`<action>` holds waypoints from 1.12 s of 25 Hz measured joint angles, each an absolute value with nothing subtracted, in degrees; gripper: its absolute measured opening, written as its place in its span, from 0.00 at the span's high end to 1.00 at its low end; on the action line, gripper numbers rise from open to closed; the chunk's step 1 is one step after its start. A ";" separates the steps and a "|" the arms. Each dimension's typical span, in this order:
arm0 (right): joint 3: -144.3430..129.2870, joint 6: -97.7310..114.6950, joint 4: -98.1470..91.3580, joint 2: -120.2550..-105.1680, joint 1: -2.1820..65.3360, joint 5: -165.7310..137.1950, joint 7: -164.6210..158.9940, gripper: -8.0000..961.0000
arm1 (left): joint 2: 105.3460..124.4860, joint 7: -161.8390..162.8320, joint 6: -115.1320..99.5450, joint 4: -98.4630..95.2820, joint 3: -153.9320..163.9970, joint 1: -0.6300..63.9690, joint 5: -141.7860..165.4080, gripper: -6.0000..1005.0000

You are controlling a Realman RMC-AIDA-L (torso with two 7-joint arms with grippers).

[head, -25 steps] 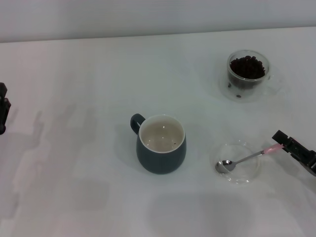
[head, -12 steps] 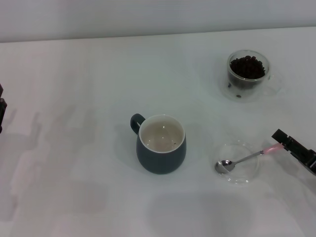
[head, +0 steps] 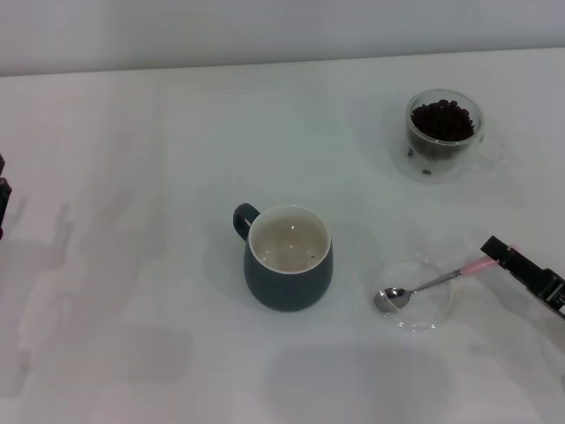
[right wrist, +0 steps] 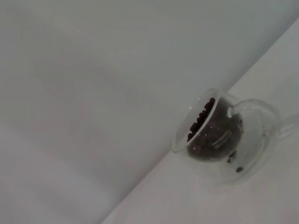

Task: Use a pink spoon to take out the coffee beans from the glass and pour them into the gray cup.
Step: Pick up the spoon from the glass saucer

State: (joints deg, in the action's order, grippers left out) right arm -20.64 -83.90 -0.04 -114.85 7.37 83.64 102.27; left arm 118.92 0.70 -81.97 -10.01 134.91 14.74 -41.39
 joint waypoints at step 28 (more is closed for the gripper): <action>-20.12 -83.03 0.53 -115.04 8.27 84.02 103.12 0.78 | 119.00 0.70 -81.76 -9.49 134.91 14.45 -41.56 0.43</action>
